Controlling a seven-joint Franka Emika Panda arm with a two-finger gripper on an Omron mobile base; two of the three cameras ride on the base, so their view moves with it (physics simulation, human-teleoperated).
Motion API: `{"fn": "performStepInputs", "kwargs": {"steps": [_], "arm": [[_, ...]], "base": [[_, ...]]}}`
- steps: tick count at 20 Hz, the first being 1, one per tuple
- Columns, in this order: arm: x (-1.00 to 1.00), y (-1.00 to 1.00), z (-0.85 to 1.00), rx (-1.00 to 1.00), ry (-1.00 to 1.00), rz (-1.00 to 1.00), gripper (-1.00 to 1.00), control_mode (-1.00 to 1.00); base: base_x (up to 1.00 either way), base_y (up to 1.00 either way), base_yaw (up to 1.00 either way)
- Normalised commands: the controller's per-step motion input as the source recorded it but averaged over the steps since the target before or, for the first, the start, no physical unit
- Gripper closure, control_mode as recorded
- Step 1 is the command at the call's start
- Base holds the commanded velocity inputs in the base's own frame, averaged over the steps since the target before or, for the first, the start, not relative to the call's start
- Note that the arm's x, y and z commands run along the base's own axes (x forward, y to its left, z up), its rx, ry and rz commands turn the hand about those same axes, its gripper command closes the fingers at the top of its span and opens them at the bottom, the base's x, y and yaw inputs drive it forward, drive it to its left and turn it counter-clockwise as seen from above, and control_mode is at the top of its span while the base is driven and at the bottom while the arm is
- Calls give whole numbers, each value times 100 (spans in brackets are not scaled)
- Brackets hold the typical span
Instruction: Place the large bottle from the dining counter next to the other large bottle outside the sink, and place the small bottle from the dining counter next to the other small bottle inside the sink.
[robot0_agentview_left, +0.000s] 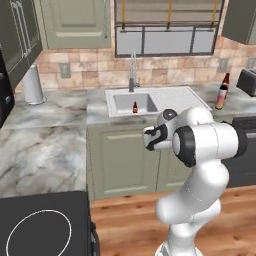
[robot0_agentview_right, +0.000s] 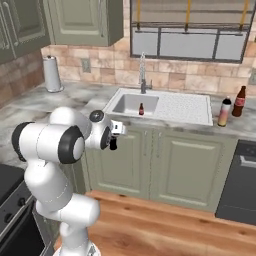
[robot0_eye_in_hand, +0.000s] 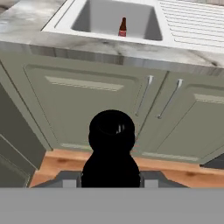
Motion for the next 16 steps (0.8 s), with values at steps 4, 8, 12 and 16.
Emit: {"fn": "performStepInputs", "kwargs": {"steps": [4,8,12,16], "arm": [[0,0,0,0,0,0,100,100],[0,0,0,0,0,0,100,100],[0,0,0,0,0,0,100,100],[0,0,0,0,0,0,100,100]], "base": [[49,37,-12],[42,34,-8],[39,23,-5],[43,11,-4]]}}
